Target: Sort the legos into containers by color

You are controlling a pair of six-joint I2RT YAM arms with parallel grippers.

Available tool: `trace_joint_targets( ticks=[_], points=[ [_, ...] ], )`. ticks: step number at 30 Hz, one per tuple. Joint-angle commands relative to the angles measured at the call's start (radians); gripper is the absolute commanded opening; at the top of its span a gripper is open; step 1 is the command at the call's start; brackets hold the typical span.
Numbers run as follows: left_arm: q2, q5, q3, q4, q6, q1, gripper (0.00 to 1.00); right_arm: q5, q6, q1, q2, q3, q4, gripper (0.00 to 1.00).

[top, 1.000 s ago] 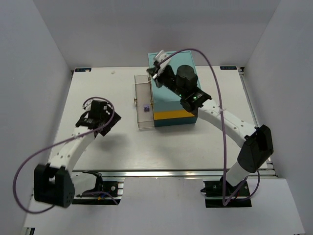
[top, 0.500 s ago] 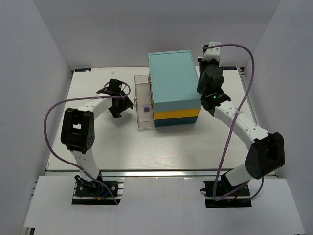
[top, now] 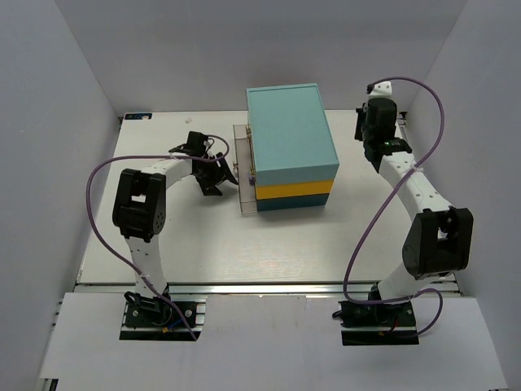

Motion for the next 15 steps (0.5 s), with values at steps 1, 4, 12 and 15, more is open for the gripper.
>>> trace_joint_targets(
  ticks=[1,4,12,15],
  points=[
    [0.046,0.216,0.068,0.061,0.047,-0.019,0.79,-0.35,-0.007,-0.021,0.017,0.018,-0.075,0.0],
    [0.083,0.265,0.114,0.061,0.056,-0.029,0.79,-0.591,-0.064,-0.036,0.059,0.062,-0.15,0.0],
    [0.169,0.337,0.232,0.031,0.056,-0.056,0.8,-1.084,-0.145,-0.049,0.2,0.222,-0.319,0.04],
    [0.184,0.363,0.249,0.04,0.056,-0.056,0.8,-1.176,-0.181,-0.05,0.214,0.237,-0.339,0.06]
  ],
)
